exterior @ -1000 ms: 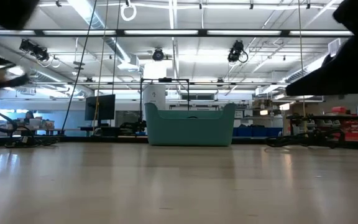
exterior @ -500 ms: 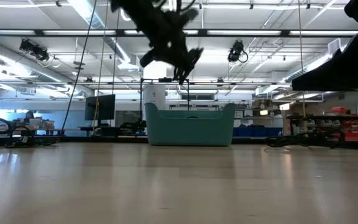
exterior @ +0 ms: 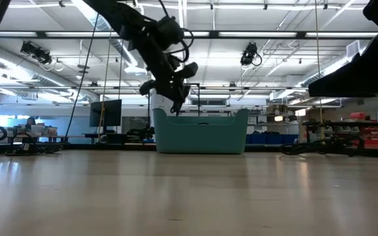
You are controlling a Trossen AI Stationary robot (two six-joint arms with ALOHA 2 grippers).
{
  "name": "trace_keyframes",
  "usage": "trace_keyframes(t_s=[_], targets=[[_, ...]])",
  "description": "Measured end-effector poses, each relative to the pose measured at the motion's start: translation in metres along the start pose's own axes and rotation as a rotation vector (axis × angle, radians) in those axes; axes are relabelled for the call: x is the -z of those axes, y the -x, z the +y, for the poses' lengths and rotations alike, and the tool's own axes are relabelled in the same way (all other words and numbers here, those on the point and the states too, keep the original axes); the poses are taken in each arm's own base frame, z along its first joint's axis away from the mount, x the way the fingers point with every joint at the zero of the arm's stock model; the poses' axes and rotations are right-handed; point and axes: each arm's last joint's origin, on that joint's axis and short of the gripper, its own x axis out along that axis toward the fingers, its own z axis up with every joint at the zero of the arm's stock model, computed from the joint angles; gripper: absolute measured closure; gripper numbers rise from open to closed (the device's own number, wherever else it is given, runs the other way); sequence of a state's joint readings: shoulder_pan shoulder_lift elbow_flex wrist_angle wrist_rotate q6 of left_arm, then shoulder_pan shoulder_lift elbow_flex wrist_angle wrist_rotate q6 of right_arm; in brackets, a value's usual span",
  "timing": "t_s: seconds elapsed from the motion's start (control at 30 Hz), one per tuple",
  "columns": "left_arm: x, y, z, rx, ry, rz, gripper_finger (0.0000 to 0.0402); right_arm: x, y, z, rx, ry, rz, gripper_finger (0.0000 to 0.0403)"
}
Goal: Pick and place USB-C Cables
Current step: Put the black charger cable into the blue bin
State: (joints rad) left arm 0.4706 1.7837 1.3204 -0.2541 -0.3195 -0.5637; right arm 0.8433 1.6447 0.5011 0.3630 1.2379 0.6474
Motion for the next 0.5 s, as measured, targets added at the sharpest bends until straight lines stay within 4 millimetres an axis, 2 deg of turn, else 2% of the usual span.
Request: trace_keyframes(t_s=[0.2, 0.37, 0.5], targets=[[0.001, -0.009, 0.009, -0.075, 0.026, 0.002, 0.0304, 0.000, 0.000, 0.000, -0.004, -0.007, 0.003, 0.0192], [-0.002, -0.009, 0.024, -0.114, 0.059, 0.055, 0.0242, 0.000, 0.000, 0.000, -0.009, -0.015, 0.005, 0.0192], [-0.014, 0.002, 0.031, -0.043, 0.089, 0.073, 0.0194, 0.000, 0.000, 0.000, -0.011, -0.035, 0.007, 0.0192]])
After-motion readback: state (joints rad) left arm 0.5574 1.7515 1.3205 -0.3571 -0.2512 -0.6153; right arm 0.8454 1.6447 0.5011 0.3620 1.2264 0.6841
